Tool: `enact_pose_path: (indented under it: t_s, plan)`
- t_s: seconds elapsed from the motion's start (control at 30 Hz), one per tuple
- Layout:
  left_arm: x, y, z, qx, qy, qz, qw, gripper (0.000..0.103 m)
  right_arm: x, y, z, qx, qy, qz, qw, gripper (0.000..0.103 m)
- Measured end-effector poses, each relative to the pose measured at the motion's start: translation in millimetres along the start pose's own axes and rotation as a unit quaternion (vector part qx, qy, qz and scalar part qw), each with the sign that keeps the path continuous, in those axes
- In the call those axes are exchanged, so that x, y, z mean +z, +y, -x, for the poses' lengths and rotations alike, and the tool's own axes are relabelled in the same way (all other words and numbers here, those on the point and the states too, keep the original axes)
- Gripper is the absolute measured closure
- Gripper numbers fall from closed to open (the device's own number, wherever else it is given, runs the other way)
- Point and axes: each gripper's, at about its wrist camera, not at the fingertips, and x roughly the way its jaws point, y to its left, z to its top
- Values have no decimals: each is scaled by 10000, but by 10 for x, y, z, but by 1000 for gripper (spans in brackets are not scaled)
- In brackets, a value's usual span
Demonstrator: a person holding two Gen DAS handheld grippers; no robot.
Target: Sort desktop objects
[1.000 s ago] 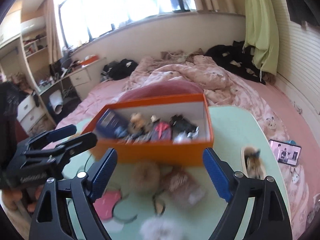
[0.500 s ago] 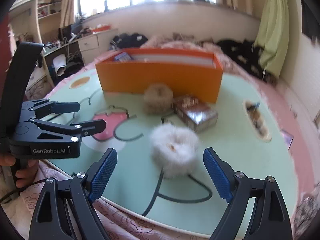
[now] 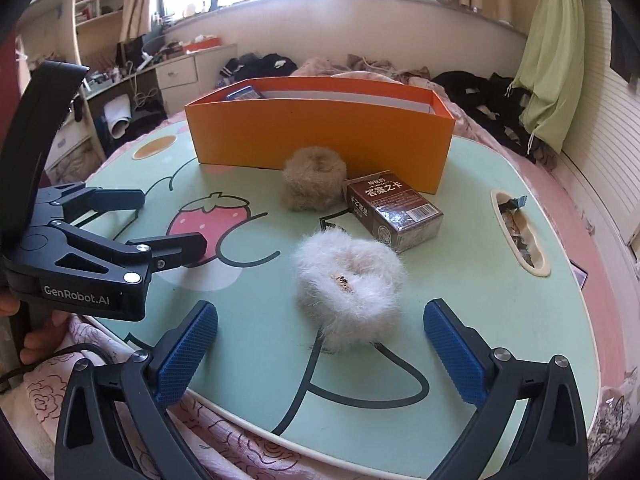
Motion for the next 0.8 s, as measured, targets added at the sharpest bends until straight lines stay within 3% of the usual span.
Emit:
enact_pose_path:
  t_s: [0.8]
  plan:
    - [-4, -6, -6, 0, -7, -1, 10000, 0, 18, -48, 2, -12, -107, -76, 9999, 0]
